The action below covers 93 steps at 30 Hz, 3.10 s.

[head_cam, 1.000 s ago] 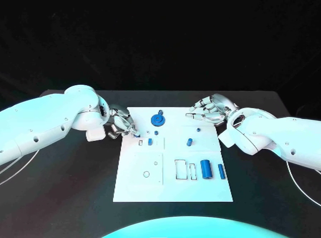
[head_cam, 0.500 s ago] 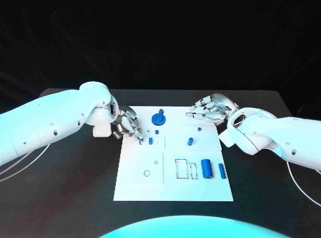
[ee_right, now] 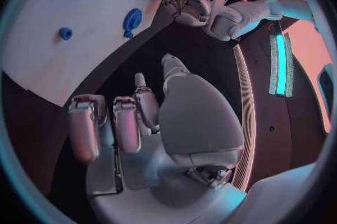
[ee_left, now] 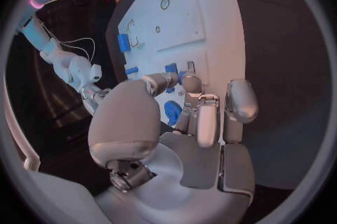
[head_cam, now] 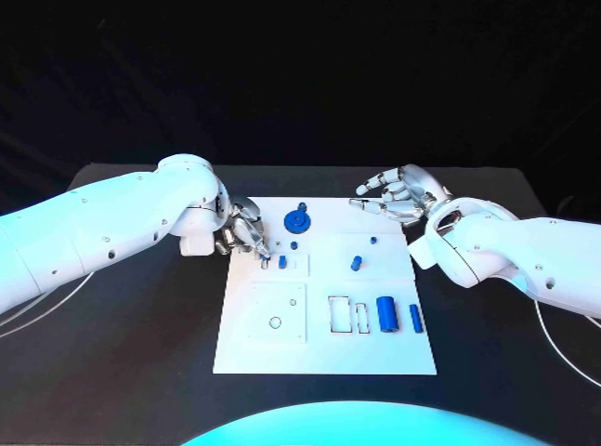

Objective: Assemble the parts on the task board

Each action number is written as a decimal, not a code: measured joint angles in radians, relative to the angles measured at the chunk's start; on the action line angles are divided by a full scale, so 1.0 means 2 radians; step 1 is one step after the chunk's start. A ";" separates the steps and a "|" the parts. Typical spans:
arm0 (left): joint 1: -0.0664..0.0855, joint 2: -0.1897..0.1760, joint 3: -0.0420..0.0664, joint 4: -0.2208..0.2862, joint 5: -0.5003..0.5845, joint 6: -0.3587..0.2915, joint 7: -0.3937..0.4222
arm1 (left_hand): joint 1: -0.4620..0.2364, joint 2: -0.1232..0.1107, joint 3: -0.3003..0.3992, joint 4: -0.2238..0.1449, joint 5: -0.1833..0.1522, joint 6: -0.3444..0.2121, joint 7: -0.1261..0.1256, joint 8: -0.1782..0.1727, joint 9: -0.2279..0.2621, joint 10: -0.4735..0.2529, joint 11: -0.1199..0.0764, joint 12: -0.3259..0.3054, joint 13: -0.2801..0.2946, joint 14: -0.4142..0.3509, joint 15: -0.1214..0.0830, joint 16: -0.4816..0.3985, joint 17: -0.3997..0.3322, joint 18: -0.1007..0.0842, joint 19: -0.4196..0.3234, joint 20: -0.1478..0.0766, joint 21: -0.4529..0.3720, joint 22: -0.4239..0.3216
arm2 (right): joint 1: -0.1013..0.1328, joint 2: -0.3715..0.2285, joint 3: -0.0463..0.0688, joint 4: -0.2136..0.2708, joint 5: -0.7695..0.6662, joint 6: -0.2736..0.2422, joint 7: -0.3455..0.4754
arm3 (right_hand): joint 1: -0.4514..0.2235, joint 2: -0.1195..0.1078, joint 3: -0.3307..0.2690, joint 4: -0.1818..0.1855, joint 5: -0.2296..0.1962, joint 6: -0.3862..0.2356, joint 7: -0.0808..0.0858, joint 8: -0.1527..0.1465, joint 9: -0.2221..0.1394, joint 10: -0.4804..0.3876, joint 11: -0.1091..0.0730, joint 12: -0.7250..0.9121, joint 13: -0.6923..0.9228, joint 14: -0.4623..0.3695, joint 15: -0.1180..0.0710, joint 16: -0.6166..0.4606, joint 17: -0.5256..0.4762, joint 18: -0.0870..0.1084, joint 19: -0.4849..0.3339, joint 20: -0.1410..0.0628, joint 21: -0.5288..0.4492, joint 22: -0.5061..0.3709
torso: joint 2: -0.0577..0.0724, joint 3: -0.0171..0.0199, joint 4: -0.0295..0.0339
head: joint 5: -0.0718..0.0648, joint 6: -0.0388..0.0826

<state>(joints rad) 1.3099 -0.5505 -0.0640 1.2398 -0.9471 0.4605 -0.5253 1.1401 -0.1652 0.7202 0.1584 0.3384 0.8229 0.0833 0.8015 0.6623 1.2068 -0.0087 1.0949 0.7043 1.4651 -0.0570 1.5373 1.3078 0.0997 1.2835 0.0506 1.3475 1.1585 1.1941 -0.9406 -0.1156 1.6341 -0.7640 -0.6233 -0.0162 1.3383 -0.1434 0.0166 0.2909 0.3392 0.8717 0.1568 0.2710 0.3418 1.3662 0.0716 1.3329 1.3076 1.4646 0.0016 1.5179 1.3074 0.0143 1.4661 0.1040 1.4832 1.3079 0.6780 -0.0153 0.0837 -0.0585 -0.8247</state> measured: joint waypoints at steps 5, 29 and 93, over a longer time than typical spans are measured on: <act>0.000 0.001 -0.001 0.002 -0.006 0.000 0.000 | -0.001 -0.001 -0.001 -0.001 0.003 0.000 0.000 0.000 0.000 0.000 0.000 0.002 0.002 0.000 0.000 0.002 0.000 0.000 0.000 0.000 0.002 0.001 | 0.000 0.001 0.000 0.001 0.007 -0.026 0.021 | 0.010 -0.002 0.008 -0.001 0.011 0.001 -0.002 0.002 0.000 -0.041 -0.002 -0.059 -0.029 0.002 -0.002 -0.040 0.000 0.016 -0.003 -0.003 -0.084 0.000 | 0.000 0.0000 -0.0001 | 0.000 0.000; 0.000 0.003 -0.003 -0.005 -0.008 0.029 -0.002 | -0.006 -0.006 -0.003 -0.003 0.009 0.008 -0.005 -0.003 -0.002 0.006 -0.001 0.007 0.011 0.000 0.000 0.004 0.000 0.000 0.000 0.000 0.002 0.002 | 0.000 0.002 0.000 -0.001 0.075 -0.103 0.107 | 0.012 -0.022 0.089 -0.001 0.020 -0.022 0.010 0.008 -0.001 -0.170 0.013 -0.415 -0.394 -0.106 0.012 -0.537 -0.293 0.078 -0.136 0.013 -0.643 -0.293 | 0.000 0.0000 -0.0005 | 0.000 -0.003; -0.002 0.011 -0.007 -0.011 -0.025 0.040 -0.002 | -0.009 -0.009 0.002 -0.013 0.014 0.013 -0.006 -0.006 -0.002 0.010 -0.001 0.011 0.016 0.000 0.000 0.006 0.000 0.000 0.003 0.000 0.006 0.007 | 0.000 0.002 0.000 -0.006 0.124 -0.107 0.135 | 0.006 -0.028 0.106 -0.001 0.020 -0.026 0.024 0.010 -0.007 -0.162 0.034 -0.505 -0.552 -0.142 0.044 -0.694 -0.386 0.078 -0.168 0.046 -0.708 -0.474 | 0.000 0.0005 -0.0003 | -0.002 -0.011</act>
<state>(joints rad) 1.3065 -0.5294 -0.0784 1.2181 -0.9971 0.5410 -0.5301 1.1226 -0.1825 0.7248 0.1318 0.3670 0.8495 0.0715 0.7893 0.6573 1.2270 -0.0103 1.1163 0.7364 1.4651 -0.0570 1.5497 1.3074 0.0997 1.2903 0.0503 1.3590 1.1726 1.1940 -0.9357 -0.1155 1.6228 -0.5156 -0.8375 0.2529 1.3502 -0.2002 0.2293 0.2882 0.3796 0.8201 0.2049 0.2901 0.3278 1.0416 0.1396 0.3231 0.2035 1.1804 0.0891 0.1305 0.5353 0.1703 1.1301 0.1970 0.0667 0.3600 0.6780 -0.0144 0.0831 -0.0631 -0.8459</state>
